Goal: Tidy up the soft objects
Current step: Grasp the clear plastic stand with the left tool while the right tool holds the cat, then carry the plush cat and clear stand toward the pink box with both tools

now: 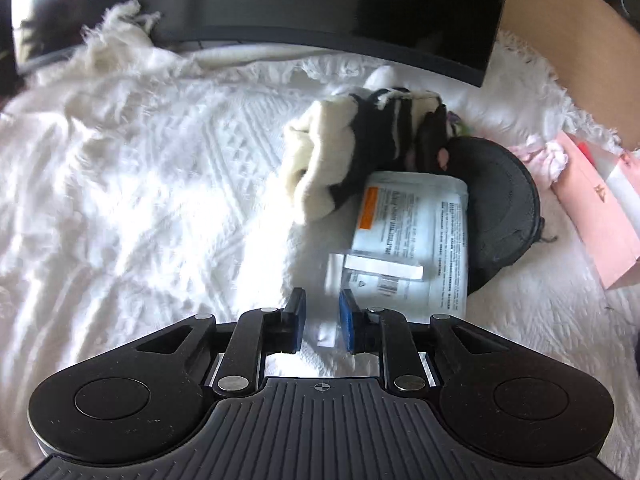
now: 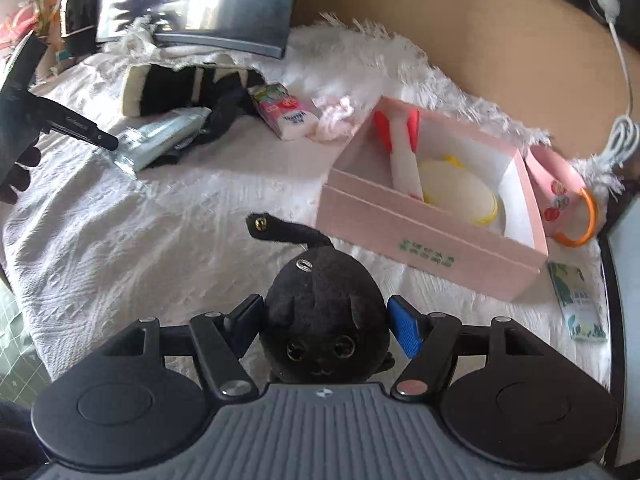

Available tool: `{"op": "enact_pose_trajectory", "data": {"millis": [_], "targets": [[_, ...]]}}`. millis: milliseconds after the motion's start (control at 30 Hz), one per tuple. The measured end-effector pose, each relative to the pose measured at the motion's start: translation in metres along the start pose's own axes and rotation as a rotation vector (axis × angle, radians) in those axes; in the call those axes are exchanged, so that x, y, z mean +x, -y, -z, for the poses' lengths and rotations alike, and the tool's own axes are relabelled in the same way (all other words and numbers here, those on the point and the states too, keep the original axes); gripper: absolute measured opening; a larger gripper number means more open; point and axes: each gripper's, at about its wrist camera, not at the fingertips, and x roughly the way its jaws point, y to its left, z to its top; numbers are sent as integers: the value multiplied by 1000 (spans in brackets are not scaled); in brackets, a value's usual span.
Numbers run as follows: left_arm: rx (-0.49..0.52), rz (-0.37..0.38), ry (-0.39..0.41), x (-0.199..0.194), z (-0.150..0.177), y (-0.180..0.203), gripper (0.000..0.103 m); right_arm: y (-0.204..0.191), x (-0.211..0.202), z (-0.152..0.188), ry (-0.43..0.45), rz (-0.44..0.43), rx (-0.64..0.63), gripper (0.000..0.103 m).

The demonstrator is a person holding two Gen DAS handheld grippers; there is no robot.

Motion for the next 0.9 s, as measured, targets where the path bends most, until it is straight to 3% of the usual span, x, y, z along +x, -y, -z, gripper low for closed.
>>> {"op": "enact_pose_trajectory", "data": {"millis": [233,267,333,567,667,733,800,900], "targets": [[6,50,-22,17,-7,5,19,1,5,1,9,29,3,68],[-28,62,-24,18,-5,2,19,1,6,0,8,28,1,66],[-73,82,-10,18,-2,-3,19,-1,6,0,10,35,-18,50],[-105,66,29,10,1,1,15,15,-11,8,29,-20,-30,46],[-72,74,85,-9,11,16,15,22,-24,21,65,-69,-57,49],[-42,83,115,-26,19,31,15,26,-30,29,85,-90,-73,63],[-26,100,131,-40,29,48,15,29,-30,36,80,-100,-82,70],[0,179,127,-60,50,83,15,30,-22,48,60,-111,-95,70]]}}
